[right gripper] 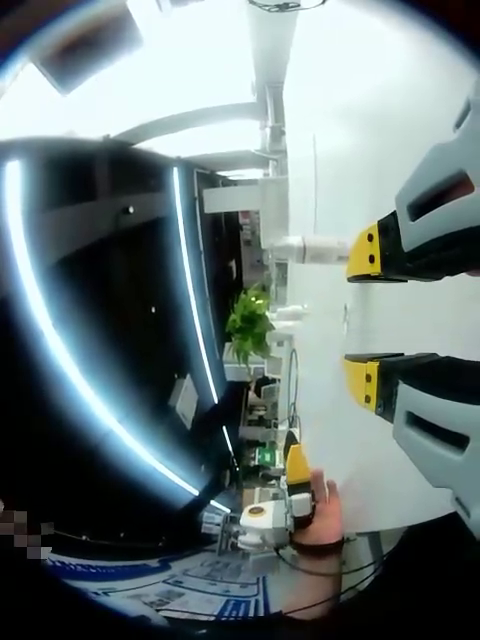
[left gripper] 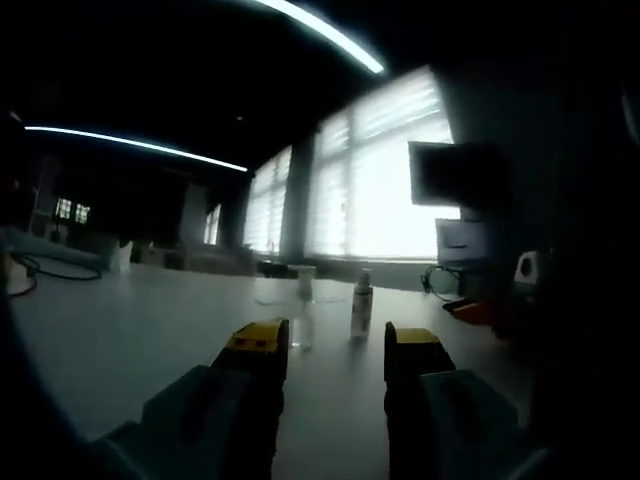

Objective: Clamp pump bottle remove cover press pump head put on cover

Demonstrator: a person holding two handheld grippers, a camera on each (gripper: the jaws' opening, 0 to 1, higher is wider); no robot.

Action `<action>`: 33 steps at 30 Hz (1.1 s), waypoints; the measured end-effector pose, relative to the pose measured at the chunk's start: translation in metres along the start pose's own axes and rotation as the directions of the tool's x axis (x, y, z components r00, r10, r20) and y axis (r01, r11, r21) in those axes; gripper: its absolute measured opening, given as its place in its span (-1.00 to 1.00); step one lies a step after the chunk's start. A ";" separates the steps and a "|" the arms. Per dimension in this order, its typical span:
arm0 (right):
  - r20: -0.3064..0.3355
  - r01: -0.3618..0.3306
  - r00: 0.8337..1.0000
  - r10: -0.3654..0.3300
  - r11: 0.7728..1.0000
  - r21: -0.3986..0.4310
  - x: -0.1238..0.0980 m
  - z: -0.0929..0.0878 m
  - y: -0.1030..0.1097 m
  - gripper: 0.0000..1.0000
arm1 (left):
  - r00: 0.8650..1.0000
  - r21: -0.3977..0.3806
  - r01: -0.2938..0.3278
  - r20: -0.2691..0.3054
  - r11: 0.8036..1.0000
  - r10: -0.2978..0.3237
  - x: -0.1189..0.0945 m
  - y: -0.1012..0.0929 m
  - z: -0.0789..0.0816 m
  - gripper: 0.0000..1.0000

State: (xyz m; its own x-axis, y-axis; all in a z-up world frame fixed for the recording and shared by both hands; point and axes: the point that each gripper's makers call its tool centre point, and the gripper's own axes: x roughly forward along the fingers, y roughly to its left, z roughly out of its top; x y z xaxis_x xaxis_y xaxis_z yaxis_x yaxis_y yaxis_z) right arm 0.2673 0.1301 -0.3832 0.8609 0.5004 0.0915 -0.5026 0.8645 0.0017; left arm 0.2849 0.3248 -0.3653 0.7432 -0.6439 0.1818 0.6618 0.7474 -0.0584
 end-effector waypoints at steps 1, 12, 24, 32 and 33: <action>-0.001 0.001 1.000 -0.001 1.000 0.000 0.000 0.000 0.000 -0.55 | 1.000 0.003 0.000 -0.002 1.000 0.000 0.000 0.000 0.000 -0.42; -0.001 0.004 1.000 -0.004 1.000 -0.002 0.001 -0.001 -0.001 -0.57 | 1.000 0.012 -0.006 -0.021 1.000 0.006 0.001 -0.002 -0.004 -0.43; -0.002 0.011 1.000 -0.011 1.000 -0.001 0.000 -0.001 -0.004 -0.60 | 0.992 -0.027 -0.043 -0.123 0.999 0.040 0.021 -0.006 -0.017 -0.43; 0.002 0.017 1.000 -0.017 1.000 0.004 -0.001 -0.001 -0.007 -0.60 | 0.993 -0.008 -0.021 -0.114 1.000 0.020 0.055 -0.022 -0.004 -0.42; 0.004 0.019 1.000 -0.019 1.000 0.006 -0.001 0.000 -0.007 -0.60 | 0.994 0.005 -0.018 -0.107 1.000 0.019 0.059 -0.024 -0.001 -0.42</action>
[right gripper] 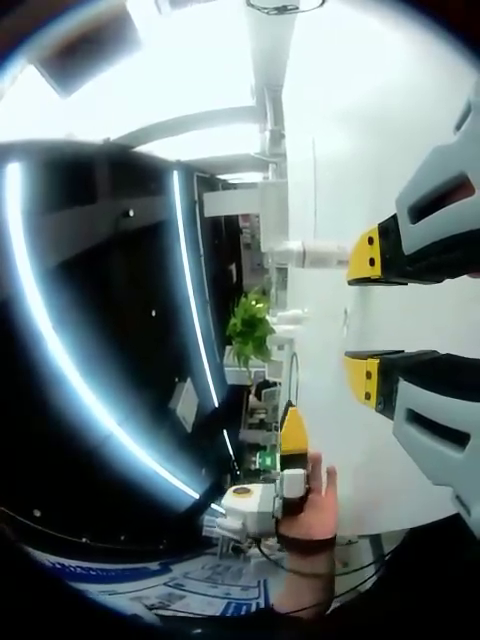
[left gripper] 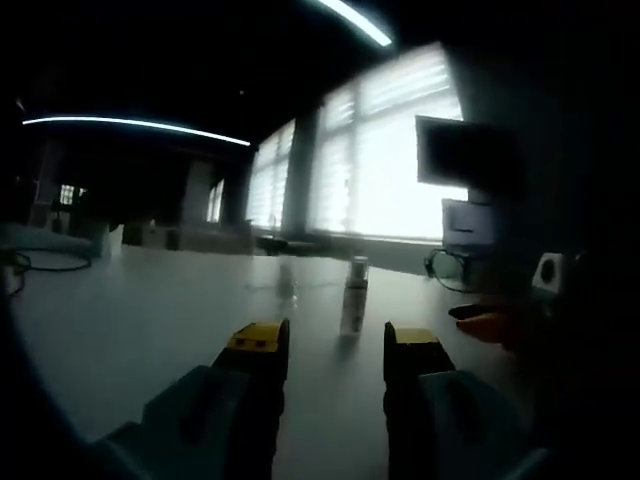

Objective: Clamp pump bottle remove cover press pump head put on cover

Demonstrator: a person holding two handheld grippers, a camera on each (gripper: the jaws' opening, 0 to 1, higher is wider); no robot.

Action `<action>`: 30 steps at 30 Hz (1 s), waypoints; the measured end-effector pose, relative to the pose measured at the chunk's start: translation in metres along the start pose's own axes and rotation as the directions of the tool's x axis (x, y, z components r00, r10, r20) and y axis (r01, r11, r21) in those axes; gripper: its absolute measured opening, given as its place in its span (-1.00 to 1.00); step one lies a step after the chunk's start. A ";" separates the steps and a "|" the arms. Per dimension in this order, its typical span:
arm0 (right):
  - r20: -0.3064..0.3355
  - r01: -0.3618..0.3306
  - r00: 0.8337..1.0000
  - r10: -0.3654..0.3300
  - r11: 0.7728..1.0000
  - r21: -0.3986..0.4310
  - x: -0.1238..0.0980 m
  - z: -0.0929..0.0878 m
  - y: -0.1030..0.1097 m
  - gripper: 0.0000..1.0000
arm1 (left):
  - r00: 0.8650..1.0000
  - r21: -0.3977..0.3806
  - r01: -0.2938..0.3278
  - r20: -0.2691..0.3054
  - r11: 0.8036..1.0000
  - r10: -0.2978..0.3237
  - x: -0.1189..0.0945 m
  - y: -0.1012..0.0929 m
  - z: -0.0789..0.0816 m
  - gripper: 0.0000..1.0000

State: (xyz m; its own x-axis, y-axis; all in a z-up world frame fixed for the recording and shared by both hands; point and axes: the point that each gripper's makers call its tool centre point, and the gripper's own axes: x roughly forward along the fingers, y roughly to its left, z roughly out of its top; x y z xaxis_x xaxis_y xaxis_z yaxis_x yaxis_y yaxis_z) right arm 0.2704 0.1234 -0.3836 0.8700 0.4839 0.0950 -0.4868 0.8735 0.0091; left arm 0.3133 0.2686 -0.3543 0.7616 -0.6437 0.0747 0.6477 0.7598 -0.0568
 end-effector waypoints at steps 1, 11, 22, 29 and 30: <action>0.001 0.001 1.000 -0.001 1.000 0.003 0.000 0.000 0.000 -0.60 | 1.000 0.008 0.000 0.005 1.000 0.000 0.005 -0.001 0.003 -0.42; 0.013 0.003 1.000 -0.003 1.000 0.030 -0.002 0.003 -0.002 -0.60 | 1.000 -0.025 -0.017 0.020 1.000 0.017 0.041 -0.012 0.006 -0.42; 0.030 0.016 0.999 -0.018 0.998 0.064 -0.003 0.006 -0.008 -0.60 | 1.000 0.104 -0.005 -0.005 0.995 0.005 0.076 -0.031 -0.007 -0.42; 0.045 0.020 0.999 -0.024 0.997 0.068 -0.005 0.009 -0.009 -0.60 | 0.999 0.061 -0.020 -0.032 0.998 0.022 0.095 -0.034 -0.021 -0.42; 0.046 0.021 0.999 -0.024 0.997 0.071 -0.005 0.009 -0.010 -0.60 | 0.999 0.058 -0.024 -0.031 0.998 0.026 0.099 -0.033 -0.021 -0.42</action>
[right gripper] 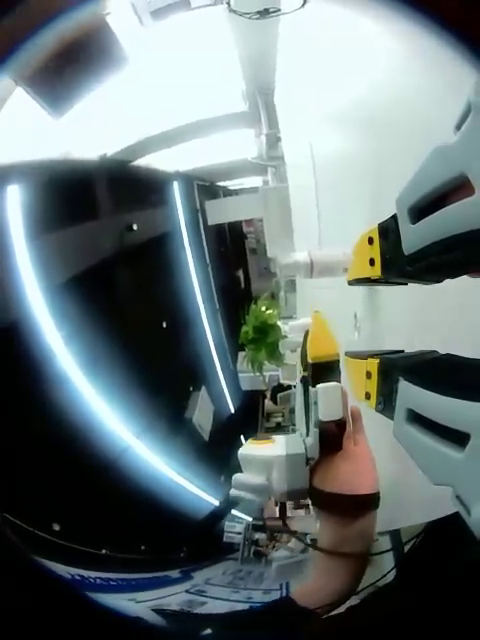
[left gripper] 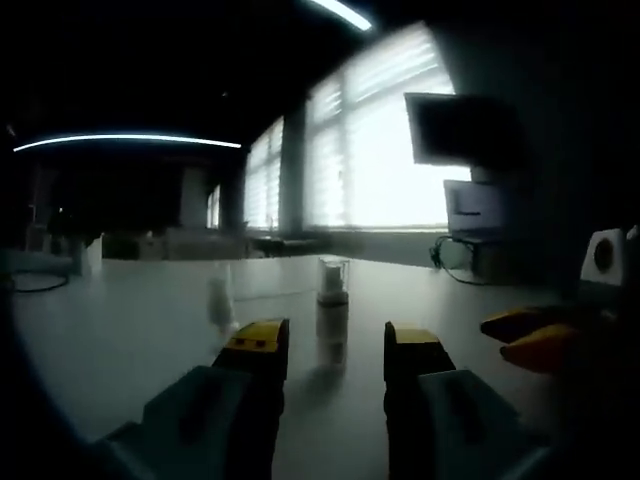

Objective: Clamp pump bottle remove cover press pump head put on cover

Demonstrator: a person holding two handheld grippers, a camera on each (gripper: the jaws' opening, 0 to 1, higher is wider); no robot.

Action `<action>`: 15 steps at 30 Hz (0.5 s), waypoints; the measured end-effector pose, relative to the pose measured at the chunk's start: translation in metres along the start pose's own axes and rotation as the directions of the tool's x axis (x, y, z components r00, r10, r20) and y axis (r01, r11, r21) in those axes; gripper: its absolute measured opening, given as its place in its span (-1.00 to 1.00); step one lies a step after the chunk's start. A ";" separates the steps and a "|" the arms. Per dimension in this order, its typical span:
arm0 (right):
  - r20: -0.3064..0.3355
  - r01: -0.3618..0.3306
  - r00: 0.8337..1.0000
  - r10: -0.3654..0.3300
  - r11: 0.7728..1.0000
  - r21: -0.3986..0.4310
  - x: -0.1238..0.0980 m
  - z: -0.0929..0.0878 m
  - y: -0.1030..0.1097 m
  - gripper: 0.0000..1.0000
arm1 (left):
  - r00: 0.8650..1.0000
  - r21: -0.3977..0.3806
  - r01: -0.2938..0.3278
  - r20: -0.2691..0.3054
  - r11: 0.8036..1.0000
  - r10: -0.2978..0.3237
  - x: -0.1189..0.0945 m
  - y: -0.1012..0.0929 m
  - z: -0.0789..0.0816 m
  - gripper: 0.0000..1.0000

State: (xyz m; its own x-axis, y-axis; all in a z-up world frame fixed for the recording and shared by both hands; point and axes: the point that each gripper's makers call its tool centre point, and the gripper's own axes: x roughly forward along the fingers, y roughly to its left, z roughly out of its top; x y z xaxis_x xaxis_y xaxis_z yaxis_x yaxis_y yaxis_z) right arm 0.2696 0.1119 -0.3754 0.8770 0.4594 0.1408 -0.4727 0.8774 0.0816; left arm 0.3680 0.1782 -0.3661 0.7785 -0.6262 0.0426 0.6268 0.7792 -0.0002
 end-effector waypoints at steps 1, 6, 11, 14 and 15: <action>0.001 0.000 1.000 0.000 1.000 0.002 0.000 0.000 0.000 -0.60 | 1.000 0.000 -0.006 0.003 1.000 0.006 0.004 0.001 0.000 -0.42; 0.006 0.004 1.000 -0.004 1.000 0.017 -0.001 0.001 -0.001 -0.60 | 1.000 0.022 -0.013 -0.009 1.000 0.013 0.019 -0.003 -0.007 -0.42; 0.010 0.001 1.000 -0.001 1.000 0.026 -0.001 0.002 -0.002 -0.60 | 0.999 0.022 -0.027 -0.017 0.999 0.028 0.030 -0.005 -0.014 -0.42; 0.012 0.002 1.000 -0.002 0.999 0.033 -0.001 0.002 -0.004 -0.60 | 0.999 0.007 -0.032 -0.019 0.999 0.032 0.039 -0.002 -0.016 -0.42; 0.011 0.001 1.000 -0.002 0.999 0.033 -0.001 0.002 -0.004 -0.60 | 0.999 0.004 -0.034 -0.019 0.999 0.034 0.041 -0.001 -0.016 -0.42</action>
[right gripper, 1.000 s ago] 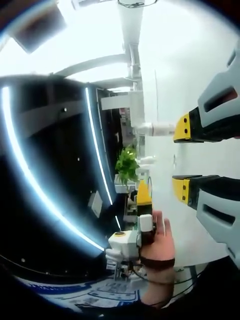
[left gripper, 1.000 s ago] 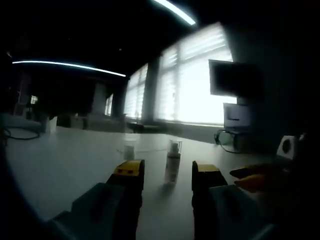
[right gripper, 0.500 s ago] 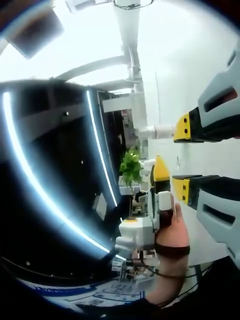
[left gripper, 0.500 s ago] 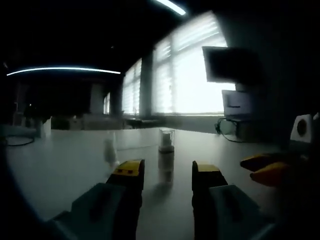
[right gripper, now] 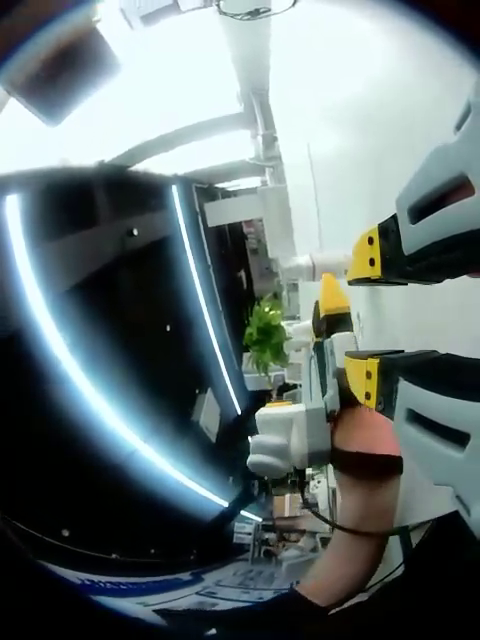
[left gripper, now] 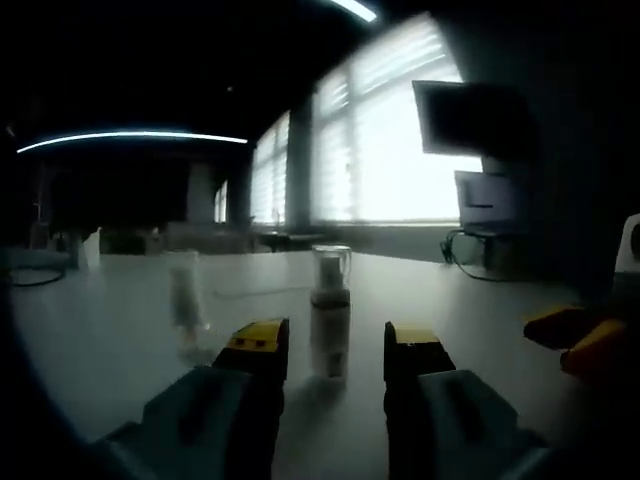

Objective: Clamp pump bottle remove cover press pump head put on cover

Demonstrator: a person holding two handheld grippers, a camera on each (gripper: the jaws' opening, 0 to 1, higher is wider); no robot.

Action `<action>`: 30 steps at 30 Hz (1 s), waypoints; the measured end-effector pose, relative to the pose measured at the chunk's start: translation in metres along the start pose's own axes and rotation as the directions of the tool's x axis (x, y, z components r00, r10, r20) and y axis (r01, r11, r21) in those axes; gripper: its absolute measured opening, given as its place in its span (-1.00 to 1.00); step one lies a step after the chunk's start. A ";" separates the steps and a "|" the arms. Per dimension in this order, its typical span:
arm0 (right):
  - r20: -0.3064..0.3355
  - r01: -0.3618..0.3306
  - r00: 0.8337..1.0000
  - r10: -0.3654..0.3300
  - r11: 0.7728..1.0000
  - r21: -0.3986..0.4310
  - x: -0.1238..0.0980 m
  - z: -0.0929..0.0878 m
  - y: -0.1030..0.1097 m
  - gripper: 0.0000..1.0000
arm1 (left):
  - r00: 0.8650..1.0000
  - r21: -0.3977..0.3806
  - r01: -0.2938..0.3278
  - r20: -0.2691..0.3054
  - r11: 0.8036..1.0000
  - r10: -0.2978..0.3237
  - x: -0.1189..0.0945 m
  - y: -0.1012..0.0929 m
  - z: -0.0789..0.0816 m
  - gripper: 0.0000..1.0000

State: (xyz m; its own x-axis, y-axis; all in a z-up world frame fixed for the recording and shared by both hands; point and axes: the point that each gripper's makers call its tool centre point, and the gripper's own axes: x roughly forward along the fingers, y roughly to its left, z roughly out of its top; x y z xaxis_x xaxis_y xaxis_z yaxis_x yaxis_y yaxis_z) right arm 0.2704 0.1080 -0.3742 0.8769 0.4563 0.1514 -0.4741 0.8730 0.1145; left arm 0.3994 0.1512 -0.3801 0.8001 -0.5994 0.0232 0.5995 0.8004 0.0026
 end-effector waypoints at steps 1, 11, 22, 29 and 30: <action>-0.001 0.000 1.000 0.000 1.000 0.000 0.000 0.000 0.000 -0.60 | 1.000 -0.006 -0.004 0.001 1.000 0.004 0.003 0.001 0.000 -0.42; -0.006 -0.001 1.000 0.001 1.000 -0.002 0.001 -0.001 -0.001 -0.60 | 0.999 0.021 -0.031 0.013 0.999 0.031 0.024 -0.003 0.000 -0.43; 0.007 -0.007 1.000 0.007 1.000 -0.005 0.001 0.001 0.000 -0.60 | 0.999 0.065 -0.046 0.023 0.997 0.045 0.037 -0.004 0.001 -0.45; 0.019 -0.004 1.000 0.004 1.000 -0.008 0.000 0.003 0.000 -0.61 | 0.998 0.059 -0.057 0.016 0.997 0.057 0.049 -0.005 -0.009 -0.48; 0.019 -0.003 1.000 0.003 1.000 -0.009 0.000 0.003 0.000 -0.61 | 0.998 0.030 -0.067 0.008 0.997 0.067 0.051 -0.002 -0.014 -0.50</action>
State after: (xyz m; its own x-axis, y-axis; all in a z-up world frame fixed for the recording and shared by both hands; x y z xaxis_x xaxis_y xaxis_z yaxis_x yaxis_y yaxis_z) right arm 0.2703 0.1075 -0.3717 0.8736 0.4560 0.1701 -0.4762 0.8730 0.1054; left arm 0.4388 0.1189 -0.3927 0.8380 -0.5447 0.0312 0.5439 0.8386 0.0306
